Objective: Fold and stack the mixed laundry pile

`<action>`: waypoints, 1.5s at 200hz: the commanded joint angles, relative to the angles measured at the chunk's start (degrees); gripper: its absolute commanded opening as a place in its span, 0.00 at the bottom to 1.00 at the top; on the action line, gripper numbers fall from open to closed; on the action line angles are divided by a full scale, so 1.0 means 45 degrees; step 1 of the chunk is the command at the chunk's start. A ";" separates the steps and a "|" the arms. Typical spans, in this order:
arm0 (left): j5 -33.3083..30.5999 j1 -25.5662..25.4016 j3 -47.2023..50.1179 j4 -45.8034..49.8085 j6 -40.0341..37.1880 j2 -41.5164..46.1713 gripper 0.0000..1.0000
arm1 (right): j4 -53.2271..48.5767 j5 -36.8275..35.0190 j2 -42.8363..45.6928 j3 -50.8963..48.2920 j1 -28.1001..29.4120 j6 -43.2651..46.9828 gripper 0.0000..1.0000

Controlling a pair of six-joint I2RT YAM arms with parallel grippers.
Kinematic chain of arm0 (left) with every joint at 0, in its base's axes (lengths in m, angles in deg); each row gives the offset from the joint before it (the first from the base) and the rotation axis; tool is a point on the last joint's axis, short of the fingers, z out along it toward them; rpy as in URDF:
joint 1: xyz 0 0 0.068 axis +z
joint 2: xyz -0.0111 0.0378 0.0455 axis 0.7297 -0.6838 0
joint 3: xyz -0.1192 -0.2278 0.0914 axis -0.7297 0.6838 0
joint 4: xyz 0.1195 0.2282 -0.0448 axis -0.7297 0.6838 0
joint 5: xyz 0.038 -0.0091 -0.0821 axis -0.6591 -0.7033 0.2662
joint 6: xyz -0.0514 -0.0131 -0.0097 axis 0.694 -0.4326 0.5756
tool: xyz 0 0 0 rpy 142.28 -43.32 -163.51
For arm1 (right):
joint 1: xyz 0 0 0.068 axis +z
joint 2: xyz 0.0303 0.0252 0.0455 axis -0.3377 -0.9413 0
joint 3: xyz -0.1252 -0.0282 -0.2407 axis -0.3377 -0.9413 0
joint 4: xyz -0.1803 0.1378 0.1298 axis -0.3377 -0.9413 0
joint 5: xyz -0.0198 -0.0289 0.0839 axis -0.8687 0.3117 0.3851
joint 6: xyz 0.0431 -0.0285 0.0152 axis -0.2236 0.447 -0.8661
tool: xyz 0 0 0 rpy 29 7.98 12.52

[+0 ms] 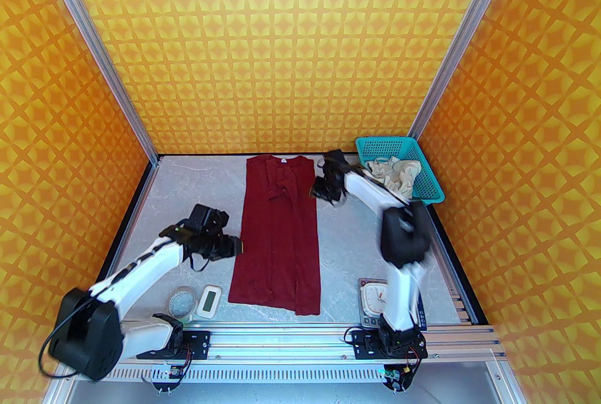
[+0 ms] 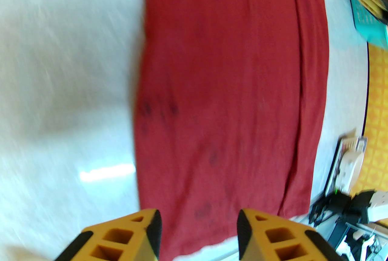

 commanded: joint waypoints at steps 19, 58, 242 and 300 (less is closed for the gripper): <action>-0.0632 -0.1300 0.1172 0.1158 0.1051 0.0070 0.54 | -0.0933 0.0917 0.4822 -0.5758 0.1151 -0.0644 0.42; -0.0982 -0.1787 0.1117 0.1807 0.1127 -0.0178 0.58 | -0.1992 0.1310 0.7818 -0.8979 0.3000 -0.1987 0.46; -0.1518 -0.3296 0.1818 0.0295 0.2384 -0.2554 0.52 | 0.3333 0.2951 0.6215 -1.1731 0.6434 -0.6035 0.30; -0.1898 -0.3283 0.1943 0.0952 0.2479 -0.1730 0.22 | 0.2886 0.2893 0.6734 -1.1446 0.6434 -0.6154 0.18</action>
